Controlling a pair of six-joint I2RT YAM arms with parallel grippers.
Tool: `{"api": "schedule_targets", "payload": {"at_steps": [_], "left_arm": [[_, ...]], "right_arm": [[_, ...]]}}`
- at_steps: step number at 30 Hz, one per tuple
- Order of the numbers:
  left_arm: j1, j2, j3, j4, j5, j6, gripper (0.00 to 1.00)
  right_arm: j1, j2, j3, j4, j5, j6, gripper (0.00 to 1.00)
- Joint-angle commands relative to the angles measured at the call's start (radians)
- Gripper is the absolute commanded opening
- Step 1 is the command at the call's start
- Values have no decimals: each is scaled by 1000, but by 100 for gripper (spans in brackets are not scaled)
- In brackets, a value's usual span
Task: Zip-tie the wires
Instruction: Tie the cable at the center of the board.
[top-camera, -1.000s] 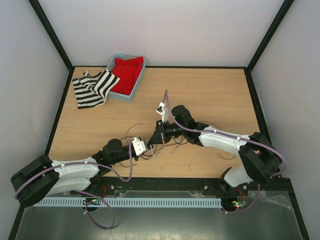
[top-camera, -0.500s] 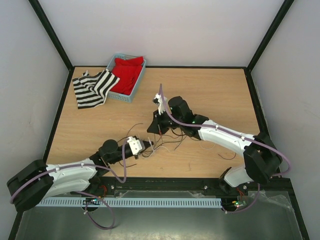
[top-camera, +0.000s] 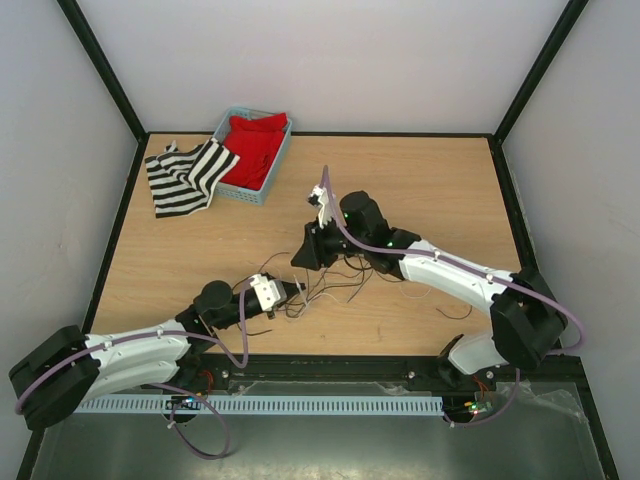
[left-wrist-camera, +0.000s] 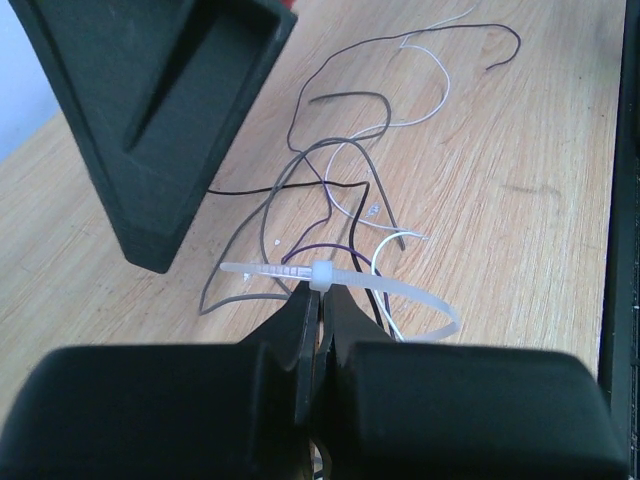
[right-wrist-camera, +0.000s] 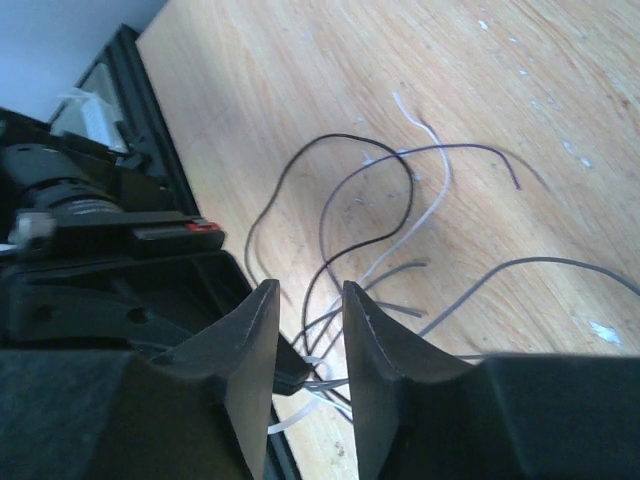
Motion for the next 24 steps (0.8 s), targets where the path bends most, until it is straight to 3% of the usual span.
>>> {"api": "schedule_targets", "payload": {"at_steps": [1,6,12,24], "left_arm": [[-3,2,-8,23,14,-13,0],[-3,7,-2,-10,12,-8,0],[-3,8,1,-10,10,-6,0],[-3,33,14,-10,-2,-10,0]], "right_arm": [[-3,-57,-26,100,-113,112,45],[6,-58,-67,117,-150,169,52],[20,-45,-100,120,-142,184,52],[24,-49,-146,145,-135,208,42]]}}
